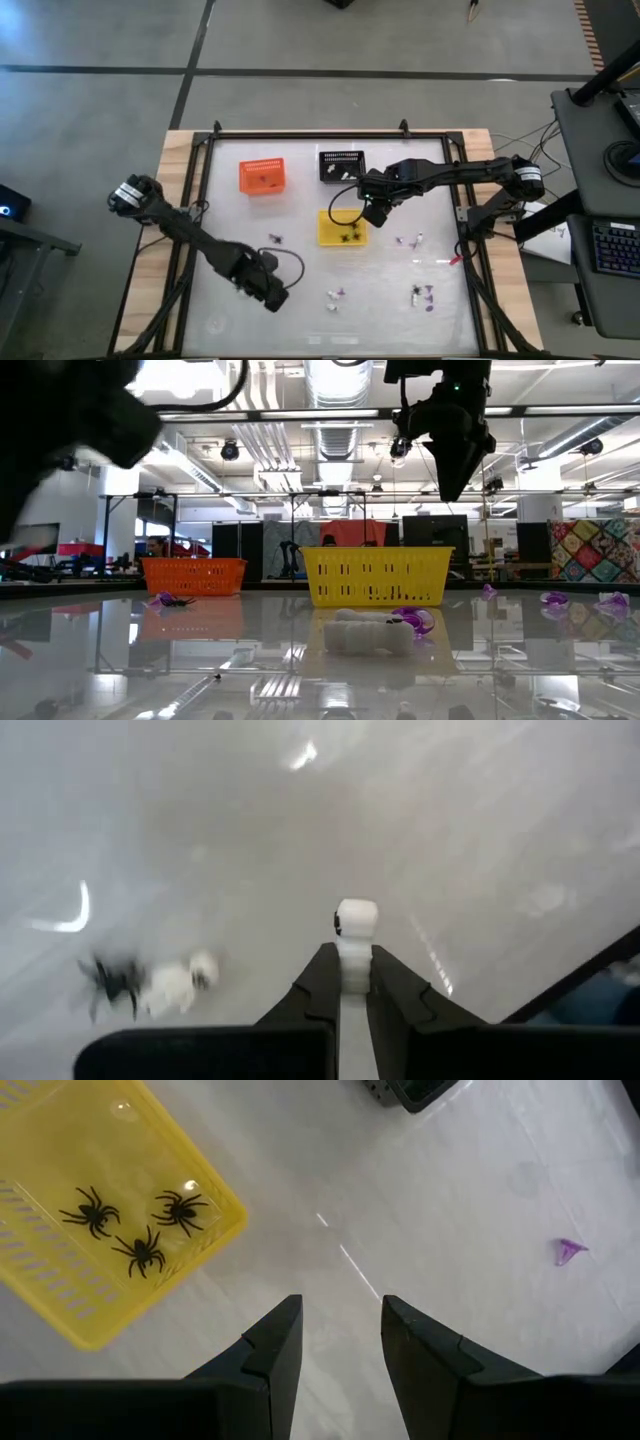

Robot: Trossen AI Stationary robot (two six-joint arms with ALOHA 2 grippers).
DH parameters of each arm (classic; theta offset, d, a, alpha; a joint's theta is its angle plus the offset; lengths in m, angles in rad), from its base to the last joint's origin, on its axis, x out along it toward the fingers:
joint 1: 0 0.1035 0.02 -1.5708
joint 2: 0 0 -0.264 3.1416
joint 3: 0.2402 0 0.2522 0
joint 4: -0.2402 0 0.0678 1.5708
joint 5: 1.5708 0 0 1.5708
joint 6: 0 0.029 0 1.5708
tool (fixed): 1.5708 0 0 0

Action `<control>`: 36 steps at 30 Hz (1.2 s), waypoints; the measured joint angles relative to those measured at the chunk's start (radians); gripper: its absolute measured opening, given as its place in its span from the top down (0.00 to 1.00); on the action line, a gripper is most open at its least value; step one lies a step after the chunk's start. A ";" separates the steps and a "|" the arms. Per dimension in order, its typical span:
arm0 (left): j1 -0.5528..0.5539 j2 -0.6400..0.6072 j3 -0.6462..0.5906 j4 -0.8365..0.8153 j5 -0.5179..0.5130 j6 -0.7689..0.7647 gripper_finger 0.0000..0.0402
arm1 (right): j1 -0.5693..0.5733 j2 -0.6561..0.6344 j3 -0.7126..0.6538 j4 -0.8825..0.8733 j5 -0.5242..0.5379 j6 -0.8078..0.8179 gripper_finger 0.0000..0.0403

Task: Sort Halloween decoration
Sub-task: Put the white skeleton toy into the black bin

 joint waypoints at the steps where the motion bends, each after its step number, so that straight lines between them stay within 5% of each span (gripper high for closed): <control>1: 0.018 -0.014 0.000 -0.001 -0.016 0.021 0.99 | 0.000 0.000 0.000 0.000 0.000 -0.001 0.68; 18: 0.521 -0.137 0.000 -0.002 -0.102 0.700 0.98 | -0.001 0.000 0.000 0.017 0.084 0.061 0.68; 36: 1.049 -0.135 -0.001 0.271 0.156 1.317 0.98 | -0.001 0.000 0.000 0.093 0.077 0.252 0.68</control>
